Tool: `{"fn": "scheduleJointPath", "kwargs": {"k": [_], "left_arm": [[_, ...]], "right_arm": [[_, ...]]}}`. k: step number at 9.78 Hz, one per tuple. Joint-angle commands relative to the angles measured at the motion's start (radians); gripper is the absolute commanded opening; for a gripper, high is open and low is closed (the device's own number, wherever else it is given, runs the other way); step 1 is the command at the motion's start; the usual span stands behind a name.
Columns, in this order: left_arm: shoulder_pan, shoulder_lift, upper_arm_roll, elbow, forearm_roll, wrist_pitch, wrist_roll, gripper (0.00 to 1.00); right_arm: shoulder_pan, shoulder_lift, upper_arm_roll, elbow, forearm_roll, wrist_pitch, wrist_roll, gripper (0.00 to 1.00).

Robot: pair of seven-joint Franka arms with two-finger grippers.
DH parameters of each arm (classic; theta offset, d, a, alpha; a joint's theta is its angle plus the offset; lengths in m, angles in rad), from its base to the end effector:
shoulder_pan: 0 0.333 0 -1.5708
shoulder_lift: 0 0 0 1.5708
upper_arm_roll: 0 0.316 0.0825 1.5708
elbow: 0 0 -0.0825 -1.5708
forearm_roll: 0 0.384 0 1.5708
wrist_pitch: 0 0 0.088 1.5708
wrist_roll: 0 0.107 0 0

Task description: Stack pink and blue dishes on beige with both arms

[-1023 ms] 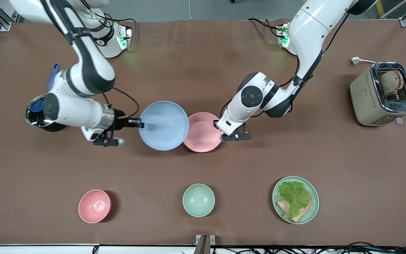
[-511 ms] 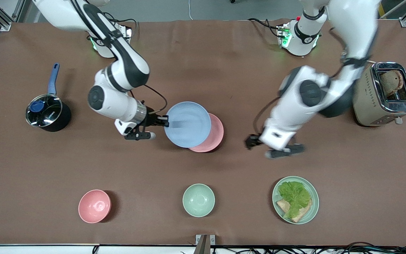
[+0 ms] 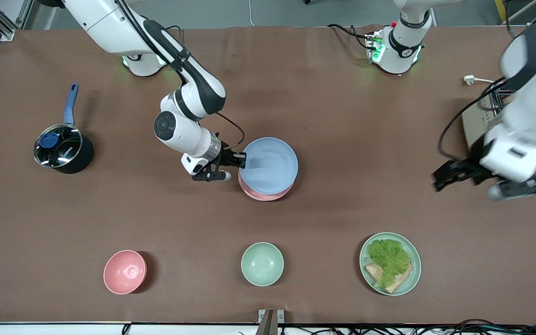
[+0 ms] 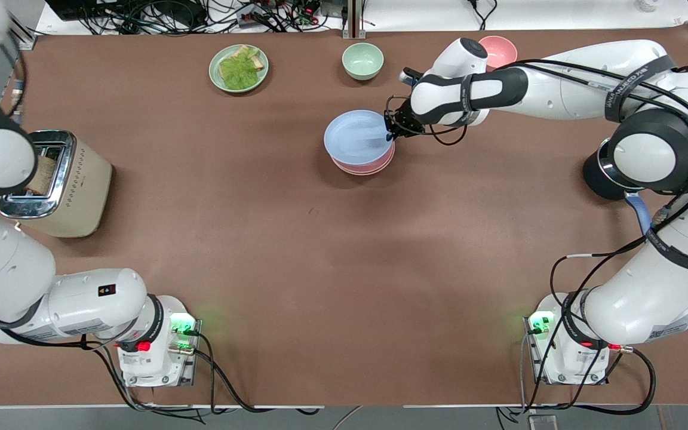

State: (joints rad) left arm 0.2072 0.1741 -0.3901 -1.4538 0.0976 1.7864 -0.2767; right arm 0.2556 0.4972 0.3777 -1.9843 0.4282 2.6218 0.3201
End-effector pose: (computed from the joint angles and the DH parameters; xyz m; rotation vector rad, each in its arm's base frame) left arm 0.6193 -0.0843 0.6059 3.1182 0.1437 0.2724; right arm 0.5173 0.3549 0.2422 -2.7035 0.1391 0.0840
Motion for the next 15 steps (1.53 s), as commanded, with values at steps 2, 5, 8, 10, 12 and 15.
{"fn": "scheduleJointPath", "kwargs": {"k": [2,5,8,10,12,15], "left_arm": [[0.051,-0.146,0.005,-0.048,-0.030,-0.184,0.154,1.00],[-0.164,-0.197,0.221,-0.068,-0.070,-0.292,0.166,1.00],[-0.230,-0.248,0.269,-0.129,-0.076,-0.292,0.168,1.00],[-0.224,-0.242,0.267,-0.122,-0.078,-0.294,0.180,1.00],[-0.224,-0.232,0.267,-0.119,-0.078,-0.294,0.180,1.00],[-0.227,-0.229,0.264,-0.125,-0.078,-0.294,0.180,1.00]], "right_arm": [[-0.006,0.004,0.003,-0.028,0.003,0.044,0.007,0.02],[-0.004,0.031,0.003,-0.037,0.003,0.090,0.002,0.07],[-0.013,0.031,0.003,-0.037,0.003,0.078,0.005,0.80],[-0.018,-0.008,0.003,-0.030,0.003,0.078,0.013,1.00],[-0.044,-0.124,0.000,-0.031,0.003,-0.010,0.086,1.00],[-0.159,-0.323,-0.025,-0.045,-0.037,-0.213,0.086,1.00]]}}
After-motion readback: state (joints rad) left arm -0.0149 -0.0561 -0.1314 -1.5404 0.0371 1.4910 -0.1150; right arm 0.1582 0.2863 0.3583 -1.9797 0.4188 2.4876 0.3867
